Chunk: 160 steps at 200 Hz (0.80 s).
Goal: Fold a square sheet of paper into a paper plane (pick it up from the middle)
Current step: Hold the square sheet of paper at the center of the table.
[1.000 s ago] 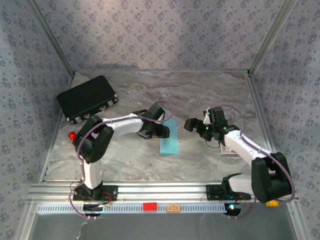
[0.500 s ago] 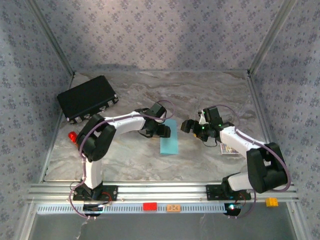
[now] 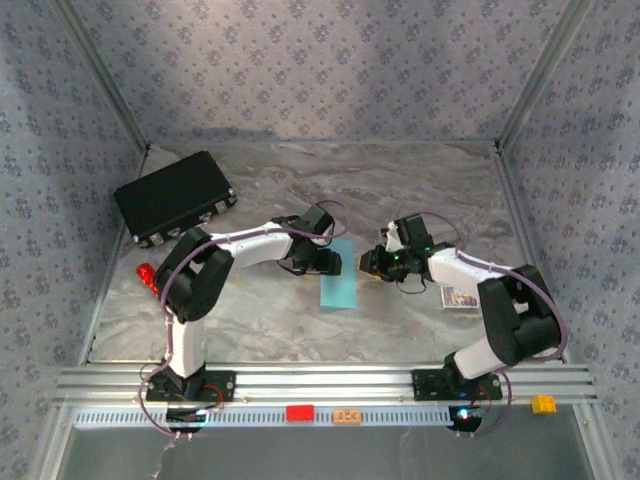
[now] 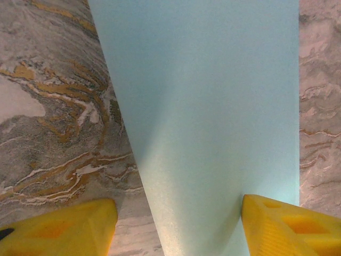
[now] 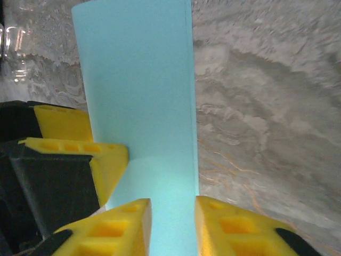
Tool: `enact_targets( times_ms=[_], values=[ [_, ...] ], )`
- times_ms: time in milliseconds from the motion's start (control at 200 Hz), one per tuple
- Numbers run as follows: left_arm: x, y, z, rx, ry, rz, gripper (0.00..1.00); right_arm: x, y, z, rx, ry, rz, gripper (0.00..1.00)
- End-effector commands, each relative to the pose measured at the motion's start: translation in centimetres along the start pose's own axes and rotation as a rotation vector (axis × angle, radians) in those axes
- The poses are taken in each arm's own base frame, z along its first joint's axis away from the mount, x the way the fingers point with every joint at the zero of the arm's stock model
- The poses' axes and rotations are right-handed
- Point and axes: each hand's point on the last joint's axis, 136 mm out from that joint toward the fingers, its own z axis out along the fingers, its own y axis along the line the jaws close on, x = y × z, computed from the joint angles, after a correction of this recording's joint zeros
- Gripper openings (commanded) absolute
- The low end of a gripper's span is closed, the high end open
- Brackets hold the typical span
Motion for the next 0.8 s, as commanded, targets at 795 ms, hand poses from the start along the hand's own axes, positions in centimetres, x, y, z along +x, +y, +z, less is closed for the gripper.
enact_targets(
  times_ms=[795],
  values=[
    [0.3, 0.2, 1.3, -0.018, -0.020, 0.014, 0.65, 3.9, -4.5, 4.3, 0.152, 0.182, 0.073, 0.09]
  ],
)
